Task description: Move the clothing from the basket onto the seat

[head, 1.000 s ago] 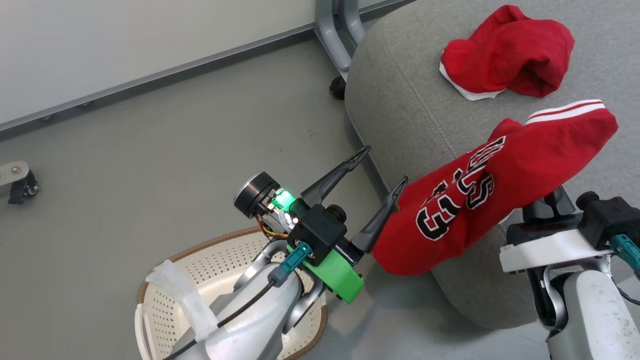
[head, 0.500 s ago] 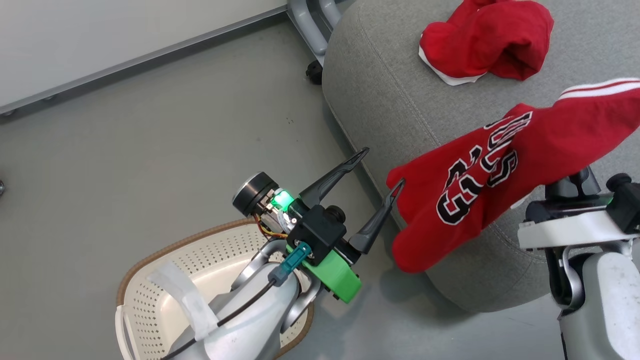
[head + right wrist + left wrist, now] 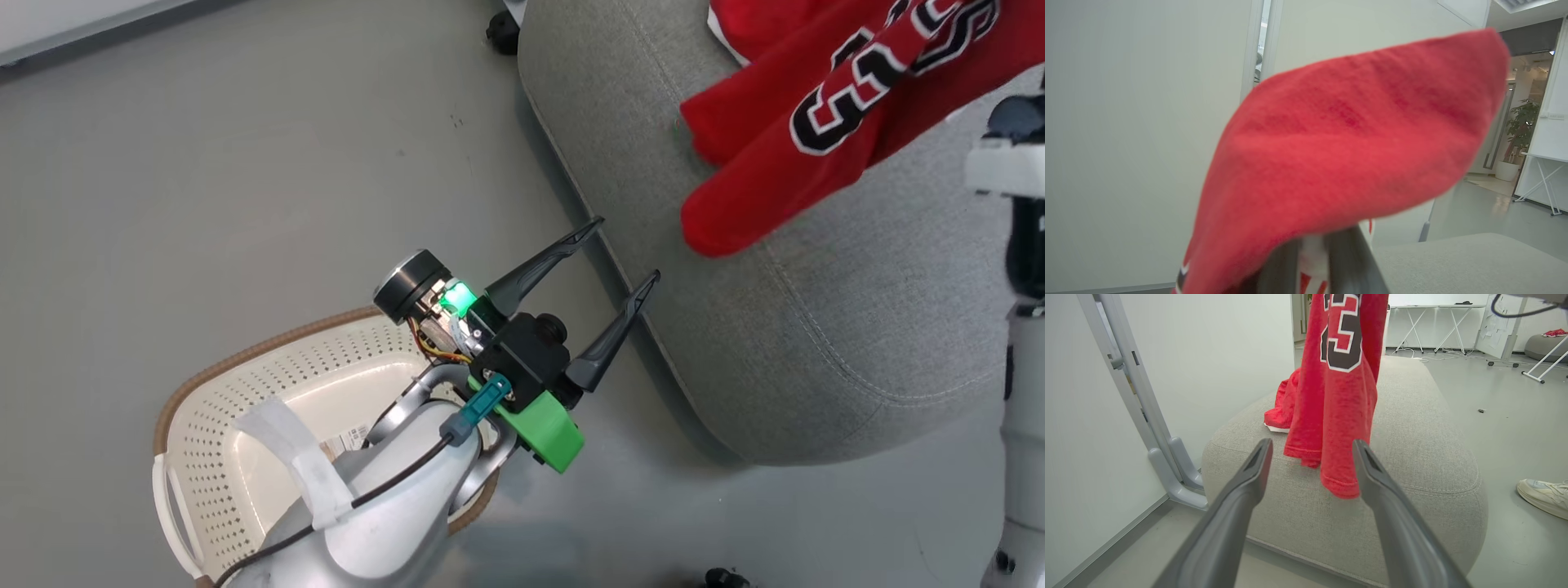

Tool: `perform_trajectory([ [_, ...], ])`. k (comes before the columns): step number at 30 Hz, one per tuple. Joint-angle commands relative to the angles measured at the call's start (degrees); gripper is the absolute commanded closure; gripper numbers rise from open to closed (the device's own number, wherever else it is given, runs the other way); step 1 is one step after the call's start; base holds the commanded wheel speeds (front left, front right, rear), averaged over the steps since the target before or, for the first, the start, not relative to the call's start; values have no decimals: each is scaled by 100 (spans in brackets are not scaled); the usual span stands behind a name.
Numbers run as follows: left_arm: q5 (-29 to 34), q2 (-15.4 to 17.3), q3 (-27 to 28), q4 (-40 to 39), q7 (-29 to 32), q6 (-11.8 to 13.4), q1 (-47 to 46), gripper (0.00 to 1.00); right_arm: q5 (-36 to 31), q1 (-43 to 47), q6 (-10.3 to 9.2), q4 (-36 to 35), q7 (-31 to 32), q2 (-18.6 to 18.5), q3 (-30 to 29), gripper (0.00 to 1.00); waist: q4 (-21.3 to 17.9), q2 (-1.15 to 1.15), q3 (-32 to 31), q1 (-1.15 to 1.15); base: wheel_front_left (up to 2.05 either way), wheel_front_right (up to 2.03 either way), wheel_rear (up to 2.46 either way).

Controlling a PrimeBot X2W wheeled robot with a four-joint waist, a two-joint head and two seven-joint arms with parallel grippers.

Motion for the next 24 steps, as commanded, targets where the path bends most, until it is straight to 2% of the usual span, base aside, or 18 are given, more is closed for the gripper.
perform_trajectory([
  [1, 77, 76, -12, -10, 25, -24, -130, 0, 61, -309, -6, 40, -2, -84, -85, 100, 33, 60, 449, 0, 0, 0, 0],
  [10, 168, 229, -77, -127, 131, -44, -419, 0, 46, -1945, -7, 456, -2, -742, -463, 100, 61, 60, 1181, 0, 0, 0, 0],
  [18, 226, 394, -94, -267, 245, -36, -578, 0, -32, -3195, -6, 1440, -2, -1548, -853, 100, 71, 60, 1650, 0, 0, 0, 0],
  [20, 234, 437, -93, -300, 279, -31, -600, 0, -49, -3387, -7, 1698, -2, -1607, -994, 100, 69, 60, 1733, 0, 0, 0, 0],
  [24, 229, 514, -91, -358, 314, -4, -629, 0, -185, -3344, -6, 2107, -2, -1432, -1096, 100, 42, 60, 1855, 0, 0, 0, 0],
])
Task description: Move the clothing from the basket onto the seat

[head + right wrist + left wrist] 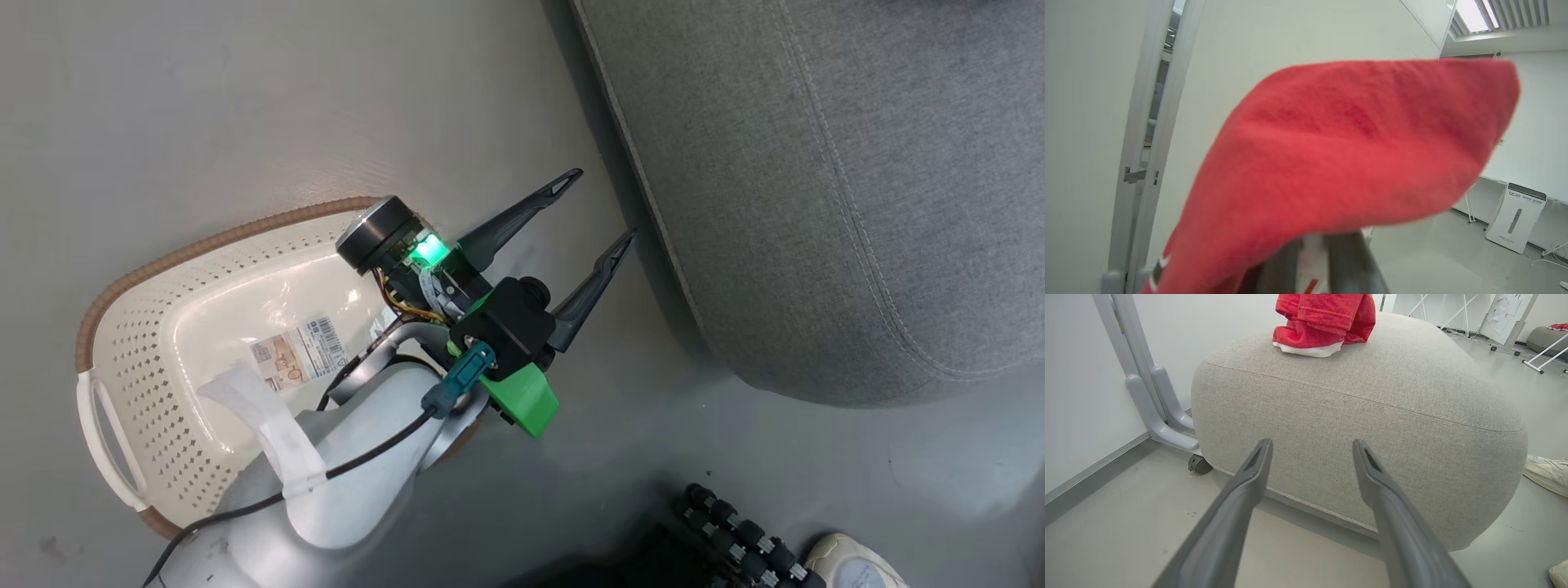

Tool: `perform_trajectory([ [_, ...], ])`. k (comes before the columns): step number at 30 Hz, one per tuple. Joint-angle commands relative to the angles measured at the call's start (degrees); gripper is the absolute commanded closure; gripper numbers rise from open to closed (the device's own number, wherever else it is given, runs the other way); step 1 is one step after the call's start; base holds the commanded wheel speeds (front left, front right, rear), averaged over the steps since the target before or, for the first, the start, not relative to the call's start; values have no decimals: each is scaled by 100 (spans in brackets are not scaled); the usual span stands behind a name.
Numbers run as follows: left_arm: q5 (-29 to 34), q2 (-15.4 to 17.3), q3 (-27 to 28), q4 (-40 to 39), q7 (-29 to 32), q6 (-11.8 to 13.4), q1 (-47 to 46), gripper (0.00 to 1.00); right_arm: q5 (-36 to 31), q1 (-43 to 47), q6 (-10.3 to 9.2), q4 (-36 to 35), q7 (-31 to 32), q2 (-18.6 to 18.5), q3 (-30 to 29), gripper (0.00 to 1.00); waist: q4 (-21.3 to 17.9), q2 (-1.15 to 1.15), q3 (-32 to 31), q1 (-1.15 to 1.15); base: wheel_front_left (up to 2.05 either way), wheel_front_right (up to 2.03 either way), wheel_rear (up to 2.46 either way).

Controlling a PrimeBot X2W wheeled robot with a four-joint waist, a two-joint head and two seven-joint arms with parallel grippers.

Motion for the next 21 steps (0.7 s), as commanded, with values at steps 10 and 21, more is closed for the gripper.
perform_trajectory([
  [10, -27, 66, -26, -100, 60, 53, -197, 0, -557, 901, -6, 410, -1, 803, -299, 100, 81, 60, 263, -1, 0, 0, 0],
  [21, -105, 77, -40, -43, -5, 96, -263, 0, -599, 1394, -6, 1064, -1, 1166, -508, 100, 161, 60, 218, -1, 0, 0, 0],
])
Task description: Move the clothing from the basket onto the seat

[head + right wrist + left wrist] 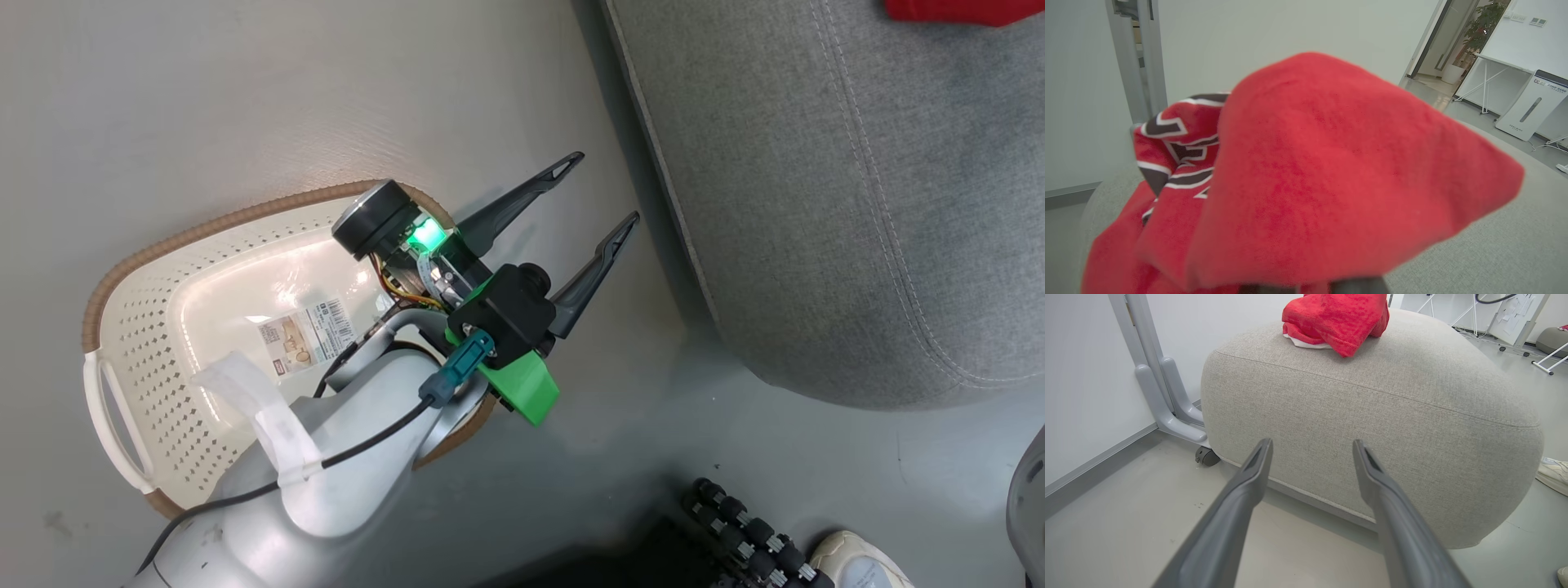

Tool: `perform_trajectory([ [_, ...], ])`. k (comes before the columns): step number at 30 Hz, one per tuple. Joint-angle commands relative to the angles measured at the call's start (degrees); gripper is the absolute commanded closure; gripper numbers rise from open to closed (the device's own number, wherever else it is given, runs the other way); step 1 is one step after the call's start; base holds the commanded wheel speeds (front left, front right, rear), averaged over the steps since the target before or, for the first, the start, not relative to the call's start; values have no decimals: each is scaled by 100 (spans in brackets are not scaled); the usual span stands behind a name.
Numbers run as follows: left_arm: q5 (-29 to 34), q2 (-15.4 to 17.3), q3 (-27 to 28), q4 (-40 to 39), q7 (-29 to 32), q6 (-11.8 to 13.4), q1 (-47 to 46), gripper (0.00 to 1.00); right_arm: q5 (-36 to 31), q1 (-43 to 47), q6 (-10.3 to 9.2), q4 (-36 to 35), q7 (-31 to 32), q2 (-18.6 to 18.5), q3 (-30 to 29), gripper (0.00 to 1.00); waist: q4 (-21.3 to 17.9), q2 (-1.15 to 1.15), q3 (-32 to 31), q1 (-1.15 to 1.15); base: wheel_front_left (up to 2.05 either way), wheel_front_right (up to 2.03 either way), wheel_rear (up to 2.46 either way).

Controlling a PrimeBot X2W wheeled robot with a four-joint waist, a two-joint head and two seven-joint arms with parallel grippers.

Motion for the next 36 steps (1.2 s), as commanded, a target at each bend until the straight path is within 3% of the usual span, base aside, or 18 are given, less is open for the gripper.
perform_trajectory([
  [1, -54, 24, 2, 16, -33, 23, -106, 0, 45, 60, -6, 112, -2, -43, 21, 100, 23, 60, -11, 0, 0, 0, 0],
  [4, -76, 33, -2, 33, -51, 35, -113, 0, 134, -26, -6, 392, -2, -118, 87, 100, 45, 60, -57, 0, 0, 0, 0],
  [5, -77, 35, -2, 40, -62, 37, -110, 0, 164, -62, -6, 436, -2, -148, 106, 86, 46, 60, -79, 0, 0, 0, 0],
  [6, -88, 39, -4, 58, -78, 50, -95, 0, 217, -65, -6, 491, -1, -147, 126, 11, 47, 60, -122, 0, 0, 0, 0],
  [7, -101, 33, -7, 71, -92, 64, -73, 0, 292, -47, -6, 506, -2, -136, 139, 0, 47, 60, -172, 0, 0, 0, 0],
  [29, -626, -45, 374, 358, -385, 436, 818, 0, 915, 2416, -7, -233, -2, -175, 1010, 0, -132, 60, -2094, 0, 0, 0, 0],
  [36, -773, -2, 765, 146, -387, 601, 1281, 0, 1017, 2891, -7, -809, -2, -159, 1386, 0, 37, 60, -2569, 0, 0, 0, 0],
])
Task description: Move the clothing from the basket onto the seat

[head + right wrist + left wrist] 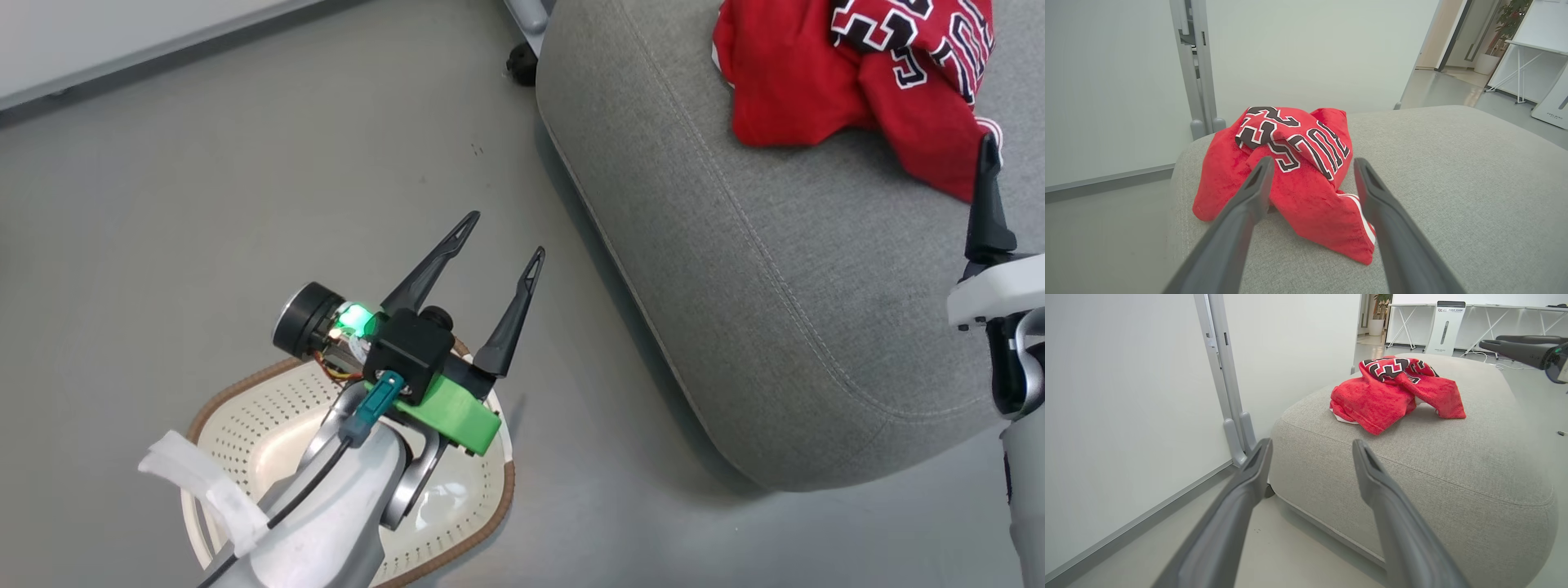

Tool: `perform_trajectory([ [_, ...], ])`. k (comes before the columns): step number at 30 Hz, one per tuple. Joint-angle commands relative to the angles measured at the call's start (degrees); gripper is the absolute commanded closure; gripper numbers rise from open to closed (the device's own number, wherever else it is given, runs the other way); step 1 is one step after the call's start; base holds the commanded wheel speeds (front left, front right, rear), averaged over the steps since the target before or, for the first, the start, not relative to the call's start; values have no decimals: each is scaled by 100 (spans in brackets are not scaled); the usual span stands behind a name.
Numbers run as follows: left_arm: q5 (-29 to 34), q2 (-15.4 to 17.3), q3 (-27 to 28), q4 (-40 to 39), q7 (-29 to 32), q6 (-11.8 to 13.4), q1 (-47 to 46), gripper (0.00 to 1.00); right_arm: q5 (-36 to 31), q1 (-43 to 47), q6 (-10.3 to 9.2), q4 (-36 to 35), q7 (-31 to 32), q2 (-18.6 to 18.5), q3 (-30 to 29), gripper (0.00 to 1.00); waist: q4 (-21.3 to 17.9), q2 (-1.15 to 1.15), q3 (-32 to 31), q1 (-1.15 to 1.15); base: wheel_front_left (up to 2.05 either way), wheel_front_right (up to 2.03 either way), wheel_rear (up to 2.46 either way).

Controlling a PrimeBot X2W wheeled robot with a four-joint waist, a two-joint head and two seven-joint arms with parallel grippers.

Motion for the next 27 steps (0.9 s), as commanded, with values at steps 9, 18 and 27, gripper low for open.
perform_trajectory([
  [9, -122, 30, 766, -294, -24, 233, 692, 0, 58, 513, -8, -748, -2, 181, 473, 0, 653, 60, -750, 0, 0, 0, 0],
  [18, -85, -77, 1729, -553, -23, 378, 1300, 0, 45, 876, -8, -1154, -2, 411, 831, 0, 1282, 60, -1077, 0, 0, 0, 0],
  [27, 17, -254, 2612, -639, -21, 319, 1811, 0, 134, 1213, -8, -1314, -2, 610, 1089, 0, 1754, 60, -1333, 0, 0, 0, 0],
])
